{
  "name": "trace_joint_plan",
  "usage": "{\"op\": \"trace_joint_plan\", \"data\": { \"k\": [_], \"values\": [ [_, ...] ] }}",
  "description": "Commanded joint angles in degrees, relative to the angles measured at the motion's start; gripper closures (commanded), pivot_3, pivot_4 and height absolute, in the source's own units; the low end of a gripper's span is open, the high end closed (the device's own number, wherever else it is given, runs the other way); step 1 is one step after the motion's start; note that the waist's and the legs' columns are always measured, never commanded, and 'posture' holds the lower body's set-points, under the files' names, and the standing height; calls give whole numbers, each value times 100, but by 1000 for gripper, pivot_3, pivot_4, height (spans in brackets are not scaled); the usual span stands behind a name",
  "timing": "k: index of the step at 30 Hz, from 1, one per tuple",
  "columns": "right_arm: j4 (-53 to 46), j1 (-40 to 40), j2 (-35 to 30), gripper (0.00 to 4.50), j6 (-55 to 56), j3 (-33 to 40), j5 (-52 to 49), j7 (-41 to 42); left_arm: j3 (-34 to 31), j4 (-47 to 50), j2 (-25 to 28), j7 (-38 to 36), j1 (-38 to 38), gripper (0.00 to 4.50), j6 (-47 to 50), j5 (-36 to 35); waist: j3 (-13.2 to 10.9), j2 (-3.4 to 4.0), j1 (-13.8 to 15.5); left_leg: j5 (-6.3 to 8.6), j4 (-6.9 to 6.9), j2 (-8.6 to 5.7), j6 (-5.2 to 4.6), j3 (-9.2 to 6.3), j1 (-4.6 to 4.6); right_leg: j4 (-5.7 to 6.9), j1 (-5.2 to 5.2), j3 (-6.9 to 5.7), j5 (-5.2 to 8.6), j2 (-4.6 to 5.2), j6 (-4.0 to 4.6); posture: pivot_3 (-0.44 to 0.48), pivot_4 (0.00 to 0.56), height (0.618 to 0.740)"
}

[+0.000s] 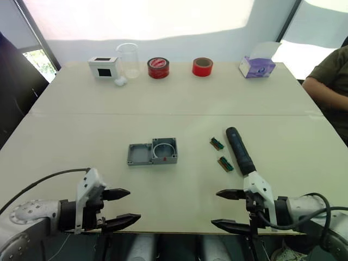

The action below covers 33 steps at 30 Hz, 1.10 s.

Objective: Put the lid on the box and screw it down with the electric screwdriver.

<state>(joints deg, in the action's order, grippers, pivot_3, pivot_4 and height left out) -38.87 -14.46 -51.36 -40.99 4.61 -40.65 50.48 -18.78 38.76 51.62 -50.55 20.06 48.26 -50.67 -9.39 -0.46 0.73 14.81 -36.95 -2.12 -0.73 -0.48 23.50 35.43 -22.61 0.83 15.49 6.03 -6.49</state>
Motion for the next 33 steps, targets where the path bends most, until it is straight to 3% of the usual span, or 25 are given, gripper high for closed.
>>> {"op": "trace_joint_plan", "data": {
  "k": [1,10,22,27,30,31,33],
  "values": [
    [-156,144,125,0,163,-78,189,-178,-58,79,68,-33,-46,25,72,-166,0,0,0,0,0,0,0,0,0,0,0,0,0,0,0,0,150,740],
    [154,586,331,0,-61,-209,412,-594,-13,72,-10,74,-156,25,-72,-12,-1,1,-1,5,2,0,4,0,0,-3,-5,0,0,1,0,0,150,740],
    [111,869,608,0,-348,-16,-314,-475,-47,-149,122,247,-473,25,-6,272,-1,1,1,7,7,0,3,0,1,-8,-4,0,0,2,1,0,150,740],
    [209,1390,795,0,-808,33,-788,-761,-140,-578,391,309,-1332,25,156,265,-2,2,-4,7,7,0,4,0,1,-8,-15,0,-1,2,1,0,150,740],
    [521,2098,894,0,-1608,357,-1872,-1222,-243,-1064,621,423,-2490,25,776,-381,-5,0,1,7,6,0,3,-1,4,-4,-26,-3,-3,1,1,0,150,740],
    [624,2434,929,0,-1692,406,-1985,-1317,-46,-1215,810,259,-3019,25,738,-279,-13,-10,0,6,6,0,3,-1,4,-4,-28,-3,-3,1,0,0,150,740],
    [637,3029,842,0,-1374,169,-1455,-1256,1021,-1562,1042,-125,-4345,25,118,712,-20,-22,13,6,4,-1,3,-2,12,0,-39,-4,-5,-1,3,0,150,740]
  ]
}}
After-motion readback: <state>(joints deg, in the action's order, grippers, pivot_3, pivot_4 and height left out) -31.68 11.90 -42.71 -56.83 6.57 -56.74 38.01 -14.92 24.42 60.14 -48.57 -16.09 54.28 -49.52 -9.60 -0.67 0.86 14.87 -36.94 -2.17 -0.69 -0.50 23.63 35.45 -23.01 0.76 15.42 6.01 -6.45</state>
